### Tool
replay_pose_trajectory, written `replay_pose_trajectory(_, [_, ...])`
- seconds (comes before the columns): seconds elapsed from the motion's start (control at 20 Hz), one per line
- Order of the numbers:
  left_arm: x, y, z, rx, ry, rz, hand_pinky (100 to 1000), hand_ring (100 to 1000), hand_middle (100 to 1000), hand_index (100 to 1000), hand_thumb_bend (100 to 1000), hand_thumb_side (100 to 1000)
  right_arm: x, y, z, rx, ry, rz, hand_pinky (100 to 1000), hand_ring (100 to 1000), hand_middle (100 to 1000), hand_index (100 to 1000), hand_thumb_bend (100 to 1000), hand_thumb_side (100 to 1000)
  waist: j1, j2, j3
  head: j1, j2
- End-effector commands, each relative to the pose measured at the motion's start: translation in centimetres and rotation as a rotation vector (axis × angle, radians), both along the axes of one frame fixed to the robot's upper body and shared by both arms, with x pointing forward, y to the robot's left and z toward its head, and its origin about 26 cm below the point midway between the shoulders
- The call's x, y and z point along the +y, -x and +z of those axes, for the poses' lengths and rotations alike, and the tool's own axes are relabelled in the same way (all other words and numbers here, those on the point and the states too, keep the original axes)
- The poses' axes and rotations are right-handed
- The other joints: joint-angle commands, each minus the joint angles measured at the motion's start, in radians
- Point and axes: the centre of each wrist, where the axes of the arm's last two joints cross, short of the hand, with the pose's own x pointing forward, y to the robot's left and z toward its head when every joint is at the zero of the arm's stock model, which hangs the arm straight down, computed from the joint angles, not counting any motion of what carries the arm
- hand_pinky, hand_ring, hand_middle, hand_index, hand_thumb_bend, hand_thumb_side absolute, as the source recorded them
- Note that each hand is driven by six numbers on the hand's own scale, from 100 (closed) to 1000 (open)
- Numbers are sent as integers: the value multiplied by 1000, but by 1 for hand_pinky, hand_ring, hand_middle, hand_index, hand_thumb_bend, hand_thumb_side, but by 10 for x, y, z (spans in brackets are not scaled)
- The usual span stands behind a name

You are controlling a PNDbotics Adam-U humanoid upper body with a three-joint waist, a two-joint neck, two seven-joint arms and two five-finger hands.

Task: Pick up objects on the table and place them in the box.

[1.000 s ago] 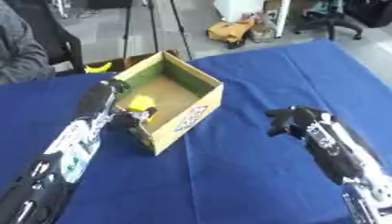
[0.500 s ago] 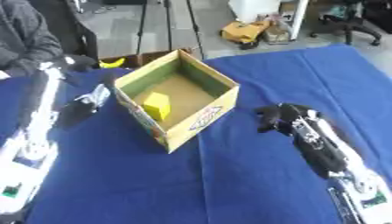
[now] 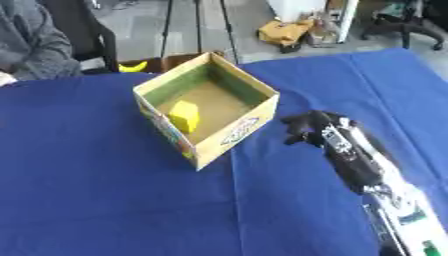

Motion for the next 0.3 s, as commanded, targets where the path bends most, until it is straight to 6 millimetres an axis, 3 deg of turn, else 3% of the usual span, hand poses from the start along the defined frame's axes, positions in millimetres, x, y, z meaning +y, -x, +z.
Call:
replay_pose_trajectory(0.05, [5,1,-6,-22,67,17,537,709,572,713,267,911,-2,-1,8,-23,7,-6,651,835,557,567,209,707,-2,-14,2,6,13])
replay_pose_trajectory(0.3, [7,4,-24,2,128,21,534,710,571,713,241,959,-1,-2,8,-22,1,-4,651,835,557,566,203,710,-3,-12,3,8,18])
